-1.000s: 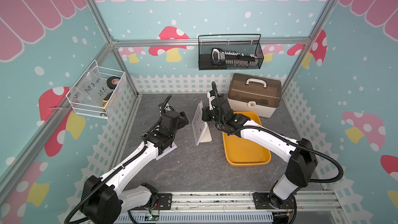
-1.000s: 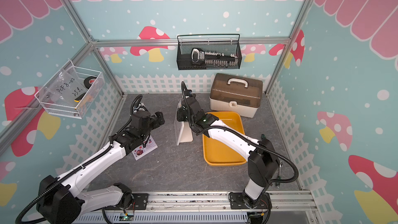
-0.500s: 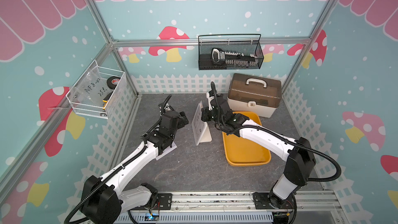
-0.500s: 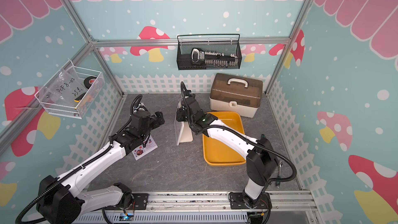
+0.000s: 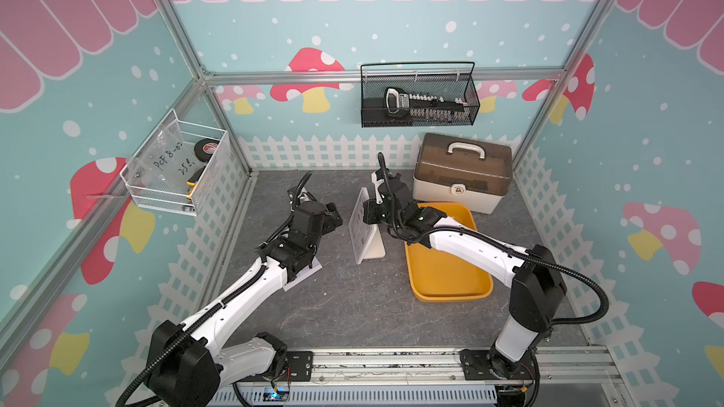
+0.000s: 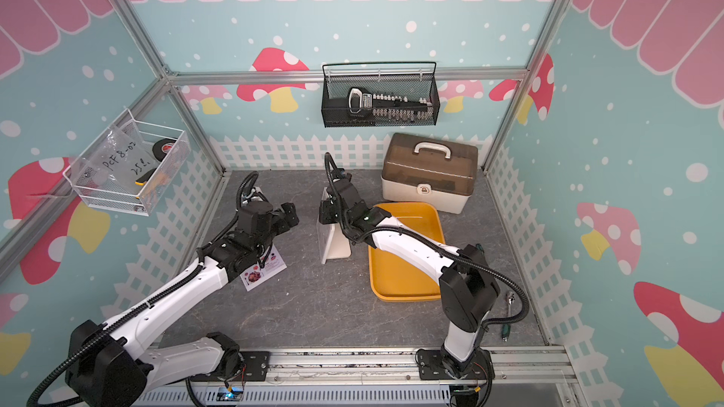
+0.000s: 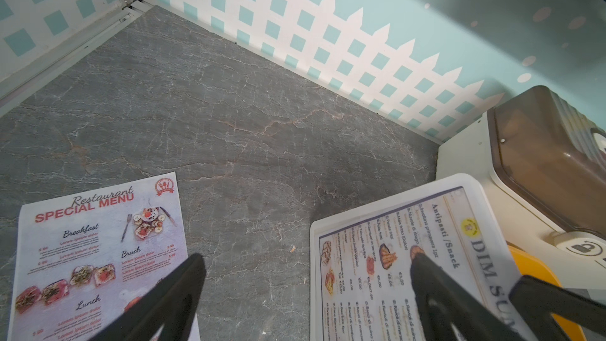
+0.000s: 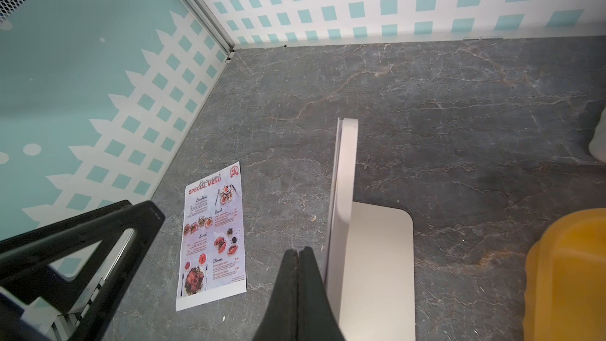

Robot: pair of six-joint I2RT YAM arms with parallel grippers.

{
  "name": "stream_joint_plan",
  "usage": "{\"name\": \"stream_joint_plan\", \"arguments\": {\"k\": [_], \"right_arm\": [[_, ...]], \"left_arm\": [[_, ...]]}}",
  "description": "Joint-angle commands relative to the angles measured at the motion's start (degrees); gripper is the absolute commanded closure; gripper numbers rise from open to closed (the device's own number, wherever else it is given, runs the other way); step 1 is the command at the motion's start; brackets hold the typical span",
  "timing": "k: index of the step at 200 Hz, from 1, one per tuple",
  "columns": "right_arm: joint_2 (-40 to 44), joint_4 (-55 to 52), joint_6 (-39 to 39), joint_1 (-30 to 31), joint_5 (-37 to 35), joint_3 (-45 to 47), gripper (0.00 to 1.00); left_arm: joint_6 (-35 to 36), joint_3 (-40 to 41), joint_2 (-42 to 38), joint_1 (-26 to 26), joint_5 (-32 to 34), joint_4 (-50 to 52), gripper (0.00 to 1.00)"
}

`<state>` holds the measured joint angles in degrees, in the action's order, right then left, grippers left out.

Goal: Replace the menus in the menu holders
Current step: Insert the menu into the menu holder, then adjust the menu at the menu holder.

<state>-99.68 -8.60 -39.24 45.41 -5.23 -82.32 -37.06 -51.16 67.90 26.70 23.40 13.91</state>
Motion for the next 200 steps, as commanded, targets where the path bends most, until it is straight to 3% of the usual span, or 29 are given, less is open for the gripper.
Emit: {"name": "stream_joint_plan", "arguments": {"k": [1, 36, 81, 133, 144, 178, 200], "right_arm": [[-0.5, -1.0, -0.5, -0.1, 0.0, -0.9, 1.0], [-1.0, -1.6, -0.5, -0.1, 0.8, -1.6, 1.0], [2.0, -3.0, 1.1, -0.5, -0.5, -3.2, 0.85], [4.7, -6.0, 1.3, -0.8, 1.3, -2.0, 0.77], [5.1, -5.5, 0.6, -0.9, 1.5, -0.7, 0.77], [5.4, -5.3, -0.4, -0.8, 1.8, 0.9, 0.94], [5.9, -5.3, -1.0, -0.8, 2.3, 2.1, 0.99]], "left_arm": [[0.1, -0.8, -1.2, 0.0, 1.3, 0.6, 0.02], [0.0, -0.7, -1.2, 0.0, 1.2, 0.6, 0.02], [0.0, -0.6, -1.4, 0.0, 1.3, 0.6, 0.02], [0.0, -0.8, -1.4, 0.1, 1.2, 0.6, 0.02], [0.0, -0.7, -1.5, 0.1, 1.1, 0.6, 0.02], [0.1, -0.7, -1.7, 0.1, 1.1, 0.6, 0.02], [0.2, -1.0, -1.8, 0.0, 1.2, 0.8, 0.02]]}}
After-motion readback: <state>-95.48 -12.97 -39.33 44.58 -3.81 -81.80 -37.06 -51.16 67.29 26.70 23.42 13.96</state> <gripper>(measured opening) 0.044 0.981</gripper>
